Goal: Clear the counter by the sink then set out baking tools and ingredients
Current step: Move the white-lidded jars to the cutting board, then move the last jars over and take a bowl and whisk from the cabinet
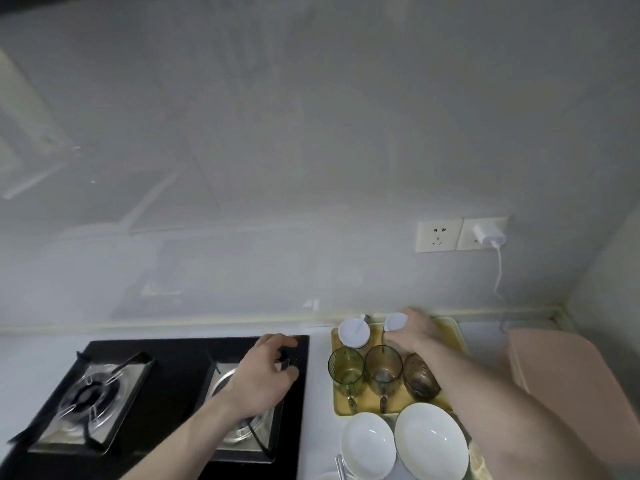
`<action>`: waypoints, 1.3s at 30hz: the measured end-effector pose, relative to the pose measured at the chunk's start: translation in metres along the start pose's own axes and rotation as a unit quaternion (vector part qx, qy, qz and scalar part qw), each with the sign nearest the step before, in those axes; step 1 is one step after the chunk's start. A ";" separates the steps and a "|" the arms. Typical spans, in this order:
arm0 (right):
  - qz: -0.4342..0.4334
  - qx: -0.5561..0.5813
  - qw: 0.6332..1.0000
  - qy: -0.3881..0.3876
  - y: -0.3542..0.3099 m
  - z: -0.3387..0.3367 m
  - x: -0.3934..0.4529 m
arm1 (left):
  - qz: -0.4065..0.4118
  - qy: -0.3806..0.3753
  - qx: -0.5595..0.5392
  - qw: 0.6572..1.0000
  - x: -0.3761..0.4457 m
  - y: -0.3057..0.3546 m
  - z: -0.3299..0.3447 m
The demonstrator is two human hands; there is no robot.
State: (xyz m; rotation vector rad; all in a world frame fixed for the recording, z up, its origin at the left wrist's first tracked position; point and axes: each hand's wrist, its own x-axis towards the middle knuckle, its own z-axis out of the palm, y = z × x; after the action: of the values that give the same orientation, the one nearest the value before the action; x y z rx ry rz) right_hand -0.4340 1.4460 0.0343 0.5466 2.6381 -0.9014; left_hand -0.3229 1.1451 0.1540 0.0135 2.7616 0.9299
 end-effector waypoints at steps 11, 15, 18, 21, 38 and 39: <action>0.004 0.025 0.998 -0.054 0.003 0.001 0.001 | -0.008 0.002 -0.027 1.000 -0.010 -0.007 0.002; 0.007 0.075 0.997 -0.028 -0.004 -0.004 -0.024 | 0.005 0.016 -0.037 0.999 -0.025 -0.010 -0.005; -0.047 0.115 0.992 0.030 -0.017 0.001 -0.079 | 0.010 0.023 -0.047 0.999 -0.055 -0.024 -0.015; -0.124 0.186 0.974 0.032 -0.039 0.023 -0.152 | 0.014 0.033 -0.051 0.998 -0.097 -0.050 -0.028; -0.493 0.054 0.845 -0.202 -0.226 0.192 -0.475 | -0.119 0.240 -0.041 0.963 -0.399 -0.246 -0.123; -0.500 0.052 0.836 -0.219 -0.232 0.202 -0.491 | -0.133 0.250 -0.039 0.958 -0.418 -0.259 -0.127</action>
State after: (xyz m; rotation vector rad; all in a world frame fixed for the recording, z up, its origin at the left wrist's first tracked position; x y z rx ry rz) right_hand -0.0721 1.0229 0.1953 -1.0323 2.3258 -1.2200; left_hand 0.0733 0.8288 0.1860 -0.6808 3.0531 1.0846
